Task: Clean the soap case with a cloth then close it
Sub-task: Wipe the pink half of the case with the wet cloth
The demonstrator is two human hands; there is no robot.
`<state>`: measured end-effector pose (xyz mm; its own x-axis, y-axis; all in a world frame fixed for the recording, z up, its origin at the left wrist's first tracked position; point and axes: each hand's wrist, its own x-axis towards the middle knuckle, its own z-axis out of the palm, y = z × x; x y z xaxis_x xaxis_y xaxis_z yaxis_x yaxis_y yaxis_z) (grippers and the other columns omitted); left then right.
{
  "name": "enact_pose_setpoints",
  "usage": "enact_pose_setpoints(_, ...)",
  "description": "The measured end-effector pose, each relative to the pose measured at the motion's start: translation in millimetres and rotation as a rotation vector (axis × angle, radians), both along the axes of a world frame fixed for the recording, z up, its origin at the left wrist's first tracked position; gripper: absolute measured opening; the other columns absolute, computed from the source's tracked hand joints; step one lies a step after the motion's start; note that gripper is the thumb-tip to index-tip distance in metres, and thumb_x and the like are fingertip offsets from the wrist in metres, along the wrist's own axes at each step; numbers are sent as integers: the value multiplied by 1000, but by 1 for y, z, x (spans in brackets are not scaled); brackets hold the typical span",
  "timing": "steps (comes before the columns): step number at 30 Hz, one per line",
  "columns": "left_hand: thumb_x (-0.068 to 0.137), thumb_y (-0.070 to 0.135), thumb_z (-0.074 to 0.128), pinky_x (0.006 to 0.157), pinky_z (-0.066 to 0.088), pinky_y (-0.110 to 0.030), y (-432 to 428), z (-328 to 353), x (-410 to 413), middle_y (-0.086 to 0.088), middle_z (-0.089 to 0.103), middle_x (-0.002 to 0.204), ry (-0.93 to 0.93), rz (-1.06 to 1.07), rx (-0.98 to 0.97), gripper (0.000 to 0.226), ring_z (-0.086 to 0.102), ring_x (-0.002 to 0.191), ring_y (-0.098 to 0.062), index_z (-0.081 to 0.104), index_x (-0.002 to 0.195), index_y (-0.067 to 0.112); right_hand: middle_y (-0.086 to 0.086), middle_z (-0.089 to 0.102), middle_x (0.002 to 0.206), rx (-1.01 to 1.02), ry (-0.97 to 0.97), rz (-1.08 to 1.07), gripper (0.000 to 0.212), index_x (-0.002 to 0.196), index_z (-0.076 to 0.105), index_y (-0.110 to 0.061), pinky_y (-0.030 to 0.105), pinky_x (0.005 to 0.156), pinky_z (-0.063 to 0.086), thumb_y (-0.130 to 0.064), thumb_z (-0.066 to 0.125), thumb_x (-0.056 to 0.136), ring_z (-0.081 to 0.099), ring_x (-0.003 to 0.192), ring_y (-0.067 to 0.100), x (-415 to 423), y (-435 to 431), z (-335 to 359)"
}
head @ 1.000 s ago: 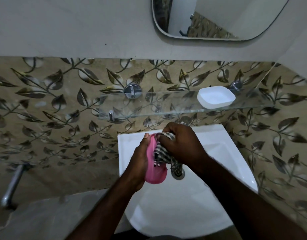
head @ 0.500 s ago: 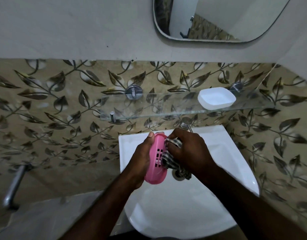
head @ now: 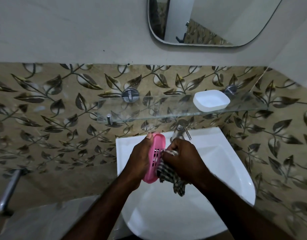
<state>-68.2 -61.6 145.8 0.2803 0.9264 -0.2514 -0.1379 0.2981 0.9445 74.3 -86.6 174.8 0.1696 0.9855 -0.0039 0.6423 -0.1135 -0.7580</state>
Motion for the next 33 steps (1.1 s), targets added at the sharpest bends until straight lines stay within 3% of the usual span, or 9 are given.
enact_pose_setpoints(2,77,78,40,94,50,-59,1,0,1,-11,74,104,17,-16,10,67,70,100,-32,66,116,30,-1,65,67,3,13,-7,16,68,58,-16,33,62,53,-19,71,76,64,65,12,2,3,0)
enact_pose_setpoints(7,95,61,35,97,49,-56,-4,5,3,-12,74,104,51,8,21,53,69,102,-32,70,110,24,-5,63,65,188,100,-99,17,69,56,-18,17,55,43,-18,72,78,58,62,4,-2,12,10)
enact_pose_setpoints(13,96,60,32,91,55,-50,0,10,-4,-11,76,96,79,55,16,53,72,92,-29,66,111,23,-7,61,60,-24,107,80,23,61,54,-24,41,61,54,-20,72,74,62,60,11,-5,-10,-17)
enact_pose_setpoints(19,92,62,34,95,52,-53,-8,12,7,-12,75,101,55,19,-1,56,71,96,-30,69,109,21,-5,64,68,206,125,-106,19,72,56,-20,27,59,48,-24,74,78,61,64,8,5,14,9)
enact_pose_setpoints(23,83,72,37,94,52,-54,-9,10,11,-9,75,103,49,67,1,63,71,98,-29,66,115,26,-2,64,66,106,154,-60,20,70,54,-17,28,57,49,-22,71,80,60,60,9,6,1,-7)
enact_pose_setpoints(26,80,64,41,92,53,-49,-10,12,23,-12,76,99,-14,90,-51,58,70,97,-31,69,107,21,-4,61,62,116,240,-60,23,69,55,-16,20,52,46,-22,74,79,55,54,2,19,12,4)
enact_pose_setpoints(30,98,50,38,90,54,-47,0,22,40,-13,75,99,35,97,-5,45,70,93,-28,69,102,18,-3,66,67,193,277,-92,20,73,58,-18,23,55,49,-25,76,79,61,60,7,34,27,18)
enact_pose_setpoints(33,95,55,41,93,53,-53,4,17,50,-17,73,103,52,113,8,49,69,96,-33,68,107,16,3,68,69,153,286,-107,23,75,58,-15,31,59,50,-29,76,79,63,63,13,47,21,4)
